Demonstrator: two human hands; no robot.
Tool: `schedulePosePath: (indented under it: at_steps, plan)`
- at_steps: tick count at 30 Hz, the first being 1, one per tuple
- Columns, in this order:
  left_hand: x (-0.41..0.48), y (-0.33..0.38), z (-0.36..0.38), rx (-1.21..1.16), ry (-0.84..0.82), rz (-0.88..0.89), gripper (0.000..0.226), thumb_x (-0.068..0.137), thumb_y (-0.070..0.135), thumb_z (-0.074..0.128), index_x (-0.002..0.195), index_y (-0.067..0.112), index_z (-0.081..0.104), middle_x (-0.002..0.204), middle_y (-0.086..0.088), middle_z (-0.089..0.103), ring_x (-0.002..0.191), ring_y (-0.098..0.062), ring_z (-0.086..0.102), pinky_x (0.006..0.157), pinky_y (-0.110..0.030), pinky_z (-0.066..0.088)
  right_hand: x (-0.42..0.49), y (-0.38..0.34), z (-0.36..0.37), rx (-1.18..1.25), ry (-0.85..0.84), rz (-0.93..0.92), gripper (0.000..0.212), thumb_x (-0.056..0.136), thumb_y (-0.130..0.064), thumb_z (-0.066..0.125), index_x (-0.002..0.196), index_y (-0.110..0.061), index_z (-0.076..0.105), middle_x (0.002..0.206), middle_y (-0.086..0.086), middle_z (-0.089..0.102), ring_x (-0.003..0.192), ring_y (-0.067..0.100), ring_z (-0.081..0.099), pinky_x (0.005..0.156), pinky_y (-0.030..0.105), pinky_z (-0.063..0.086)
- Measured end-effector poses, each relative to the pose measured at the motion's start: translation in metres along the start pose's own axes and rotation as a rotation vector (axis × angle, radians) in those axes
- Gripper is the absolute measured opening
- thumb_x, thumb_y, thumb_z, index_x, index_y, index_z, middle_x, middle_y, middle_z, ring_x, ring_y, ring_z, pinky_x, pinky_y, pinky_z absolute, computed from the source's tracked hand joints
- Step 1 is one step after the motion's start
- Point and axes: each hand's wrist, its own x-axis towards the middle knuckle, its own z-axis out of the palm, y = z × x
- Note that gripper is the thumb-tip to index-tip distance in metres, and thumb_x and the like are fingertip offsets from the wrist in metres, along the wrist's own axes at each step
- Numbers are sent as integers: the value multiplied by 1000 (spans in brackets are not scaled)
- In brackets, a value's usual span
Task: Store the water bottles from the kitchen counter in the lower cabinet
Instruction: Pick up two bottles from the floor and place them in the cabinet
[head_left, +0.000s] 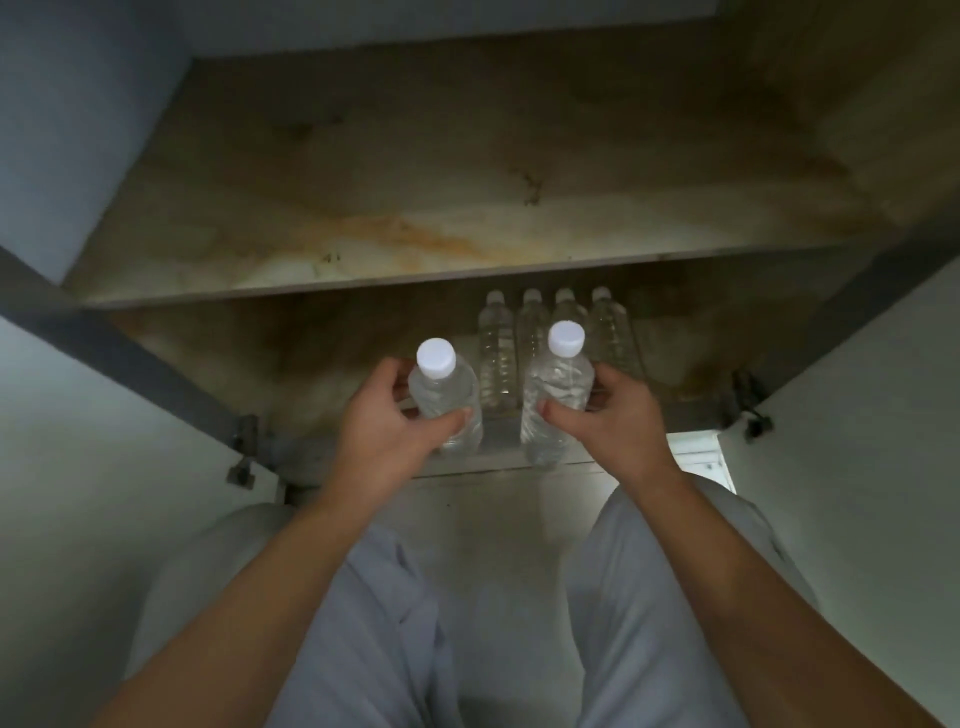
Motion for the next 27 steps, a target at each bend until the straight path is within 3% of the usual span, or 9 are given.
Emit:
schedulePosePath:
  at_steps: [4, 8, 12, 15, 21, 24, 27]
  plan:
    - [3, 4, 5, -51, 2, -51, 53, 67, 28, 94, 107, 21, 61, 108, 11, 71, 100, -7, 68, 82, -27, 56, -6, -3, -8, -66, 4, 60, 36, 70, -42, 89, 99, -32, 69, 86, -21, 70, 83, 0, 68, 75, 24, 54]
    - [11, 3, 16, -88, -50, -121, 47, 70, 25, 92, 106, 18, 64, 102, 8, 72, 94, -9, 70, 70, -21, 50, -2, 0, -17, -103, -5, 114, 43, 70, -45, 88, 105, -25, 72, 88, -16, 72, 80, 1, 68, 67, 18, 49]
    - [29, -5, 30, -91, -136, -156, 37, 70, 27, 92, 98, 19, 70, 94, 6, 76, 85, -11, 73, 70, -26, 54, 11, 12, -26, -138, 16, 121, 41, 70, -47, 86, 101, -25, 72, 88, -13, 74, 78, 4, 69, 63, 20, 49]
    - [37, -1, 40, -122, -163, -190, 30, 70, 30, 92, 88, 18, 71, 84, 7, 75, 74, -9, 71, 61, -19, 49, 16, 10, -32, -149, 7, 116, 35, 70, -46, 84, 97, -26, 73, 86, -11, 75, 77, 6, 70, 65, 24, 51]
    - [61, 2, 54, -206, -211, -311, 33, 71, 33, 90, 97, 18, 76, 93, 1, 79, 91, -21, 75, 87, -40, 61, 52, 5, -45, -267, 17, 141, 26, 80, -50, 78, 87, -27, 69, 83, -7, 72, 77, 11, 68, 70, 23, 52]
    - [79, 5, 65, -238, -233, -325, 30, 76, 33, 87, 98, 17, 74, 94, -1, 78, 87, -19, 74, 74, -31, 58, 84, 16, -53, -318, 31, 121, 25, 82, -51, 77, 87, -29, 66, 80, -9, 71, 75, 10, 70, 63, 15, 48]
    - [97, 5, 80, -243, -268, -312, 27, 78, 37, 84, 95, 19, 74, 90, -2, 78, 78, -16, 74, 66, -28, 56, 114, 20, -58, -336, -39, 112, 32, 78, -57, 75, 87, -27, 67, 79, -6, 71, 71, 10, 70, 70, 27, 60]
